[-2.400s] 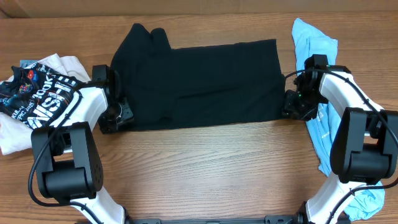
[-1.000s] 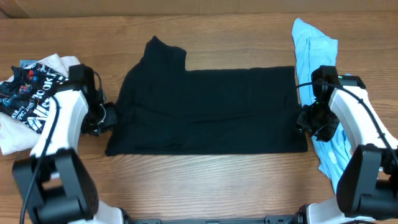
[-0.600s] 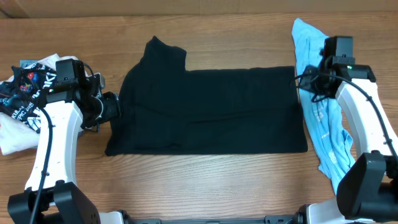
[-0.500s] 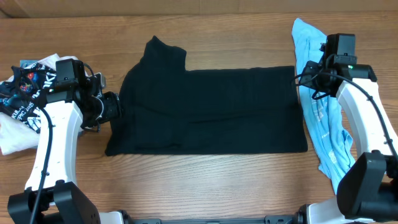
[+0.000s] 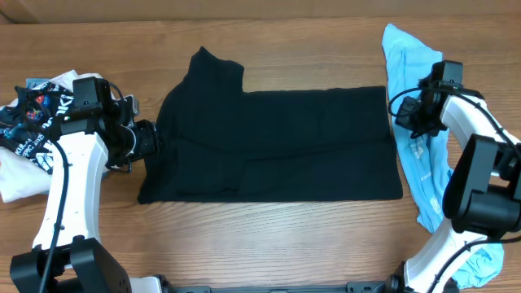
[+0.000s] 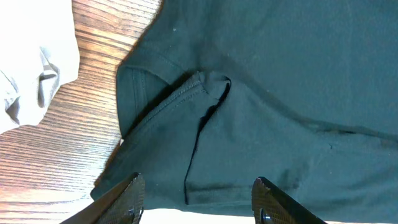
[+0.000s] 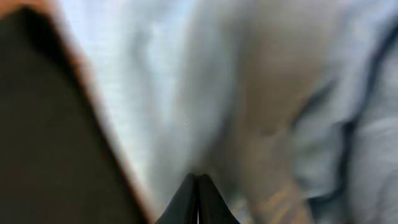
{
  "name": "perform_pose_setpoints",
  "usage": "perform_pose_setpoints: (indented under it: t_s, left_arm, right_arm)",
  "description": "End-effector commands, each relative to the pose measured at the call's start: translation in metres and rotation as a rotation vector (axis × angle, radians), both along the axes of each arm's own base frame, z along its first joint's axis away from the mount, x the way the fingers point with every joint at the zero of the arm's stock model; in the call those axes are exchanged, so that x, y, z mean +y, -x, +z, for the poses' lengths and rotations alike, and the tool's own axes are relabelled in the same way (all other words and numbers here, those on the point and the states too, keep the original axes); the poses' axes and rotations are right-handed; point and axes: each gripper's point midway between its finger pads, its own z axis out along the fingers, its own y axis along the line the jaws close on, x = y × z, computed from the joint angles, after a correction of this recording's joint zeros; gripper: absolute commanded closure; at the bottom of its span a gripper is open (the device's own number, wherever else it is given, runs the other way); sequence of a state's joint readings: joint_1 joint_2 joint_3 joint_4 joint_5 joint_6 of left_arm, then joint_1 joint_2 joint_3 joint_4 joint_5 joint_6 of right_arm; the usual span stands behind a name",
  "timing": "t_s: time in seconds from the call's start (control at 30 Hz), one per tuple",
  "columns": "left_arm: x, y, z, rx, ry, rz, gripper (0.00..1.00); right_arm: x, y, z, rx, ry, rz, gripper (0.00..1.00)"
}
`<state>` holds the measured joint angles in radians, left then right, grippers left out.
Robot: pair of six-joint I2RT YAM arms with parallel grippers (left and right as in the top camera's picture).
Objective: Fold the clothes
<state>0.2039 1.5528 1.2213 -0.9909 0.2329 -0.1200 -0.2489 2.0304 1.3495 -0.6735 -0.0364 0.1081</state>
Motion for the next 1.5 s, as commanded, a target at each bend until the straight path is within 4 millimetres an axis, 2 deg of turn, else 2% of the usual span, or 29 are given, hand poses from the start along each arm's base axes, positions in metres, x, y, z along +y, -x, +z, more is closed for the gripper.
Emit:
perform_pose_setpoints:
  t_s: [0.0, 0.03, 0.1, 0.2, 0.27, 0.33, 0.4, 0.5, 0.53, 0.6, 0.63, 0.67, 0.7, 0.73, 0.8, 0.87, 0.97, 1.03, 1.13, 1.23, 1.37, 1.47]
  left_arm:
    - [0.000, -0.005, 0.012, -0.043, 0.002, -0.014, 0.41]
    - [0.000, -0.005, 0.012, -0.043, 0.003, -0.014, 0.41]
    - [0.000, -0.005, 0.012, -0.043, 0.004, -0.014, 0.41]
    - [-0.001, -0.005, 0.012, -0.044, 0.009, -0.016, 0.41]
    - [-0.001, -0.005, 0.012, -0.044, 0.009, -0.016, 0.41]
    - [-0.001, -0.006, 0.013, -0.048, 0.008, -0.016, 0.41]
    - [-0.001, -0.008, 0.013, -0.055, 0.007, -0.016, 0.41]
    - [0.000, -0.012, 0.014, -0.072, 0.003, -0.017, 0.39]
    - [0.001, -0.017, 0.016, -0.094, -0.002, -0.017, 0.35]
    - [0.003, -0.024, 0.019, -0.126, -0.008, -0.018, 0.27]
    - [0.003, -0.028, 0.021, -0.145, -0.008, -0.023, 0.23]
    - [0.003, -0.032, 0.022, -0.163, -0.012, -0.029, 0.17]
    - [0.003, -0.037, 0.025, -0.189, -0.019, -0.046, 0.13]
    - [0.002, -0.040, 0.027, -0.211, -0.019, -0.067, 0.12]
    - [-0.004, -0.050, 0.036, -0.268, -0.001, -0.117, 0.12]
    - [-0.003, -0.060, 0.042, -0.286, 0.001, -0.121, 0.13]
    - [-0.002, -0.081, 0.046, -0.298, 0.006, -0.129, 0.13]
    - [-0.004, -0.098, 0.046, -0.297, 0.016, -0.142, 0.13]
    - [-0.017, -0.132, 0.043, -0.308, 0.057, -0.195, 0.16]
    - [-0.026, -0.164, 0.032, -0.298, 0.065, -0.223, 0.16]
    - [-0.036, -0.197, 0.009, -0.271, 0.076, -0.249, 0.16]
    - [-0.035, -0.215, -0.015, -0.249, 0.082, -0.250, 0.16]
  right_arm:
    - [-0.048, 0.015, -0.016, 0.061, 0.089, -0.099, 0.96]
    - [-0.068, 0.022, -0.019, 0.073, 0.109, -0.167, 0.96]
    - [-0.093, 0.029, -0.017, 0.063, 0.126, -0.278, 0.96]
    - [-0.121, 0.031, -0.008, 0.029, 0.111, -0.387, 0.96]
    - [-0.132, 0.025, 0.002, -0.011, 0.076, -0.406, 0.96]
    - [-0.130, 0.015, 0.014, -0.041, 0.034, -0.394, 0.96]
    - [-0.121, 0.003, 0.027, -0.065, -0.015, -0.337, 0.96]
    - [-0.102, -0.019, 0.062, -0.099, -0.047, -0.264, 0.96]
    - [-0.088, -0.031, 0.087, -0.117, -0.040, -0.212, 0.94]
    - [-0.061, -0.044, 0.119, -0.142, -0.032, -0.131, 0.91]
    - [-0.049, -0.048, 0.127, -0.150, -0.037, -0.082, 0.90]
    - [-0.036, -0.051, 0.135, -0.159, -0.048, -0.031, 0.85]
    - [-0.020, -0.055, 0.141, -0.166, -0.058, 0.023, 0.73]
    - [-0.008, -0.056, 0.145, -0.162, -0.060, 0.058, 0.60]
    - [0.015, -0.055, 0.144, -0.141, -0.068, 0.113, 0.49]
    - [0.036, -0.052, 0.141, -0.113, -0.073, 0.167, 0.44]
    - [0.053, -0.050, 0.139, -0.095, -0.080, 0.200, 0.41]
    - [0.060, -0.047, 0.138, -0.078, -0.084, 0.214, 0.40]
    - [0.064, -0.044, 0.137, -0.062, -0.089, 0.219, 0.37]
    - [0.065, -0.040, 0.136, -0.048, -0.093, 0.218, 0.37]
    - [0.065, -0.039, 0.135, -0.041, -0.095, 0.218, 0.36]
    - [0.065, -0.036, 0.135, -0.032, -0.097, 0.217, 0.36]
